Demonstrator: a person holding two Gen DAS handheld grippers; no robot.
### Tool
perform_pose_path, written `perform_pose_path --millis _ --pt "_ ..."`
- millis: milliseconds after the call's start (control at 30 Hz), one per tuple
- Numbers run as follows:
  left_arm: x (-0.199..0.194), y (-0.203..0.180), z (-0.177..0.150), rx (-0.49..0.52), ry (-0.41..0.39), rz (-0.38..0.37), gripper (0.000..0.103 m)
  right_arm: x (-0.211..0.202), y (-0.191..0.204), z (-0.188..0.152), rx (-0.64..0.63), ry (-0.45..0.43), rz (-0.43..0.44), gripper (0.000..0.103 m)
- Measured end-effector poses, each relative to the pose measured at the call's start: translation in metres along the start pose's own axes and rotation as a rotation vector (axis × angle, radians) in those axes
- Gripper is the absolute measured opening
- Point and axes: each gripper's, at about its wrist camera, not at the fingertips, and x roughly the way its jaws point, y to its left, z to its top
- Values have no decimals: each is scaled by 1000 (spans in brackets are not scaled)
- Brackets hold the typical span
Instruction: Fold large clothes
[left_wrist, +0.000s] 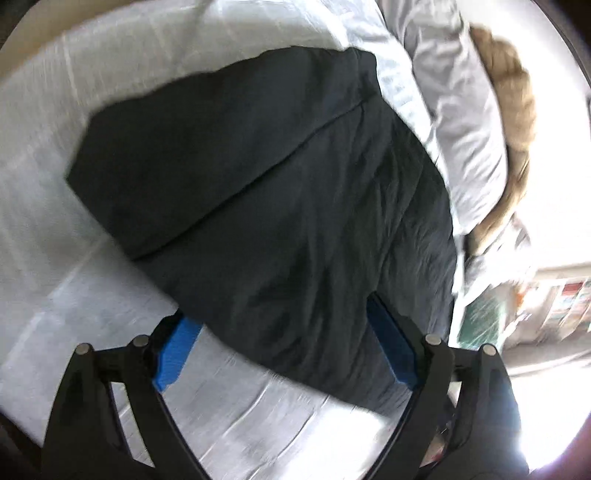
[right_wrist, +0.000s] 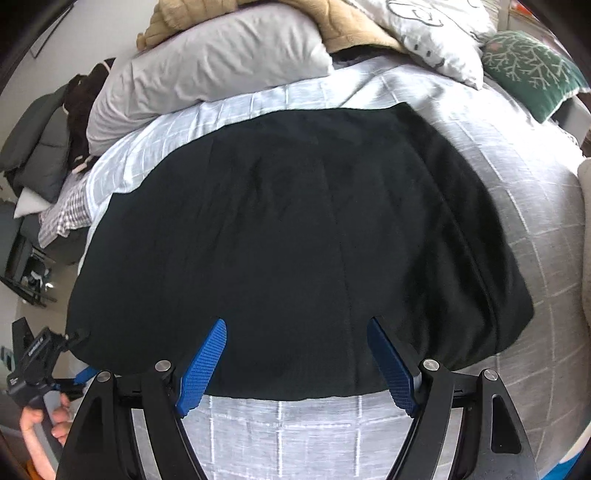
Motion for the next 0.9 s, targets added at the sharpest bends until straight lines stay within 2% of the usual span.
perform_pose_path --millis 67,167,233,267,333,400,433,467,533,667,733,800,900 --pt "8 6 -2 -15 -30 -14 77 7 4 0 -2 3 7 80" --pt "9 7 -2 -19 -126 -45 64 13 12 -1 -20 -10 29 80" --pt "13 9 1 -29 -166 -55 53 15 20 -2 -43 -17 52 74" --pt "14 11 2 -42 -178 -64 49 17 24 -3 -60 -17 59 67" --pt "9 11 2 -45 -211 -71 32 19 31 -5 -90 -18 67 52" --pt "0 -3 0 13 -260 -60 24 24 34 -7 -87 -13 111 30" --pt "-6 -13 -3 59 -292 -55 21 27 34 -8 -67 -5 165 24" --pt "-12 -23 -6 106 -323 -51 20 31 34 -9 -39 7 236 17" --pt "-23 -35 -10 154 -360 -70 19 40 33 -10 -3 23 322 14" --pt "-44 -57 -17 230 -412 -147 18 53 46 -14 -44 25 354 13" --pt "-54 -70 -24 273 -427 -210 18 62 51 -15 -56 47 353 13" --pt "-60 -88 -34 340 -439 -252 17 76 49 -15 -15 76 373 14" --pt "-65 -117 -52 455 -454 -299 17 96 33 -14 97 122 452 13"
